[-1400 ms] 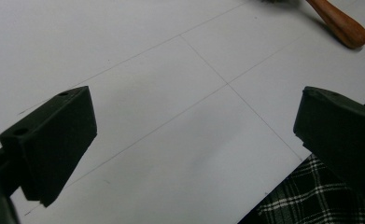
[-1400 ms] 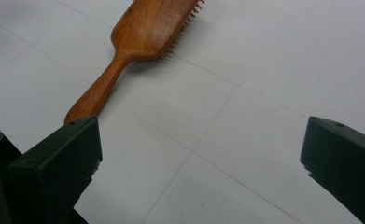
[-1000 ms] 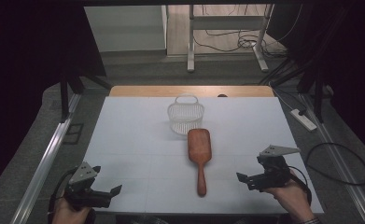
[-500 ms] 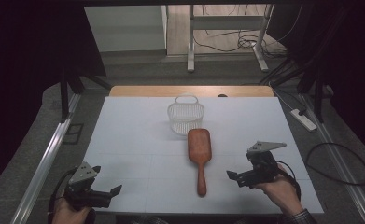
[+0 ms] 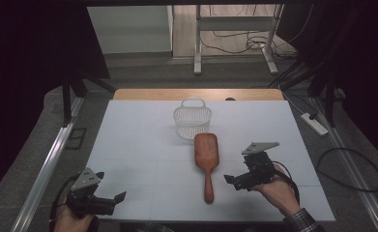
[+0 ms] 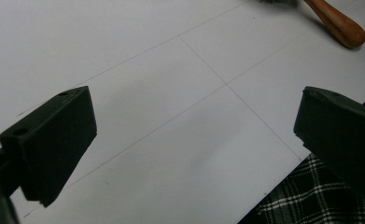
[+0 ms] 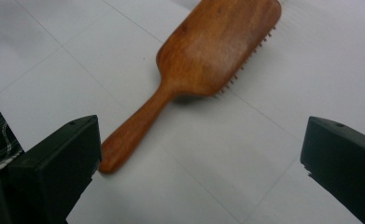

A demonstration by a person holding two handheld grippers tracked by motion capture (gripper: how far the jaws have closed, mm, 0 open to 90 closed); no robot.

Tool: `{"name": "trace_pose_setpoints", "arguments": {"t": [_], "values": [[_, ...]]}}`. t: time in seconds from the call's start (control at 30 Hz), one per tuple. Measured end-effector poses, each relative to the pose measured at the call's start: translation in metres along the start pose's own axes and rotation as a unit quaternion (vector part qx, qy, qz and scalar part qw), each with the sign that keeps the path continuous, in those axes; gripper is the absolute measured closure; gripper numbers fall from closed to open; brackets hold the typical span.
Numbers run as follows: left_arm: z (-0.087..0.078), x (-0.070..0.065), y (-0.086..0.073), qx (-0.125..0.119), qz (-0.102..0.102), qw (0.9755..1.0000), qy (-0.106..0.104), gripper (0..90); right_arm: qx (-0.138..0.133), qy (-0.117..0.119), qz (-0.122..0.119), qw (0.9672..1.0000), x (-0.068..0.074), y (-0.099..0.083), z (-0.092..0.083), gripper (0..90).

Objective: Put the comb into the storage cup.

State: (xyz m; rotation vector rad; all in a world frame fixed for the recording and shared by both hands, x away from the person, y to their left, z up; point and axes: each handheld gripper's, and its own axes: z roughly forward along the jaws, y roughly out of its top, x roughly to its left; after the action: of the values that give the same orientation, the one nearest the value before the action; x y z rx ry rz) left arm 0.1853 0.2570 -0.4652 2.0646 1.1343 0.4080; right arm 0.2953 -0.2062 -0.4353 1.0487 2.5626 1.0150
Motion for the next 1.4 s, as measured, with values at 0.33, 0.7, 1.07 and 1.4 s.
{"name": "trace_pose_setpoints", "arguments": {"t": [0.33,0.7,1.07,1.4], "values": [[0.0,0.0,0.0,-0.001,0.0,1.0,-0.001,0.0,-0.001,0.017,-0.013,0.9998,0.007,0.013,0.015,0.0],[0.0,0.0,0.0,-0.002,0.0,1.0,-0.001,0.0,0.014,0.027,-0.026,0.9992,0.012,0.025,0.03,0.0],[0.0,0.0,0.0,-0.002,0.001,1.0,-0.001,0.0,0.024,0.034,-0.034,0.9985,0.019,0.038,0.045,0.0],[-0.001,0.0,0.0,-0.003,0.001,1.0,-0.003,0.0,0.039,0.034,-0.048,0.9975,0.024,0.05,0.06,0.0]]}}
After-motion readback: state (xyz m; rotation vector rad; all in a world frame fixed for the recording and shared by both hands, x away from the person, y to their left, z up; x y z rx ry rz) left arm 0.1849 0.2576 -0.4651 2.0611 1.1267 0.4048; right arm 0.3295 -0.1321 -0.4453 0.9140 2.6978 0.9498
